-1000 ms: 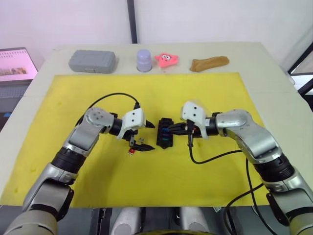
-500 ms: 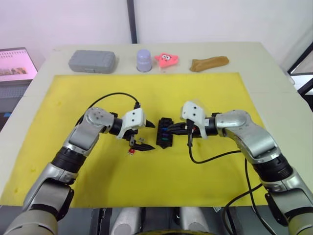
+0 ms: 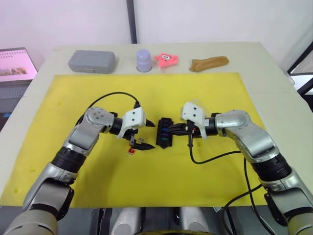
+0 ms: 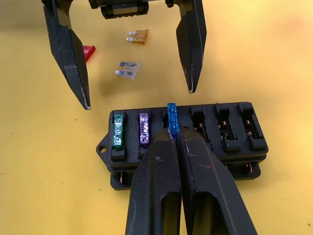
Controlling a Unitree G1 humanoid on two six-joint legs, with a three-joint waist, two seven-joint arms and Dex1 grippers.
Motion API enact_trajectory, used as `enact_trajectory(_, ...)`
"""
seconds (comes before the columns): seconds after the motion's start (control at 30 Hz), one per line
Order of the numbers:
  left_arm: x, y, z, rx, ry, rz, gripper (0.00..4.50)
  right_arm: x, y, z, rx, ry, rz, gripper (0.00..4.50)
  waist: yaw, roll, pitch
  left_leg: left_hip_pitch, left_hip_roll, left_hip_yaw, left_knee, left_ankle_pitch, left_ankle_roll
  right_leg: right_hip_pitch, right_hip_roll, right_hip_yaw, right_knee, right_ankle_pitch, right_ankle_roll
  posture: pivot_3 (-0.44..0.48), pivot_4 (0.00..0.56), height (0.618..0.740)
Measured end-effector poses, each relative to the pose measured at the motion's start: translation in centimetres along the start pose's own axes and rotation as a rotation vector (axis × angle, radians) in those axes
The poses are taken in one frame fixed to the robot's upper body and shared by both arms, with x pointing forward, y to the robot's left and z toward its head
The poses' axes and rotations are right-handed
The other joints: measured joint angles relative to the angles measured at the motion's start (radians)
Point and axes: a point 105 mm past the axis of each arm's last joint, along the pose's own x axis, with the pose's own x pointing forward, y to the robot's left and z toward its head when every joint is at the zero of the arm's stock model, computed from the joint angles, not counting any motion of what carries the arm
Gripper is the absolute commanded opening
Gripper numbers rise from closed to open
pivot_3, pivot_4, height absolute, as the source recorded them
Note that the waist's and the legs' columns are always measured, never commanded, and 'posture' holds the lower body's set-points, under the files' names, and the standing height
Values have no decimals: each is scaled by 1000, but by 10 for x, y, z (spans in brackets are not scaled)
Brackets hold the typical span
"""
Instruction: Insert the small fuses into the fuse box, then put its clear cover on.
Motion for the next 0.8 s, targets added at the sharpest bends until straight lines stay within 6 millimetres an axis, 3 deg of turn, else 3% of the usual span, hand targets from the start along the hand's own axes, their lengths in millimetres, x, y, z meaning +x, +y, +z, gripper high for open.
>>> enact_trajectory(0.8,2,0,2,3,-8,1,4471,0,-4,0,-10,2,9,0,0,0,0,0,0,0,0,0,0,0,0,0,0,0,0,0,150,740)
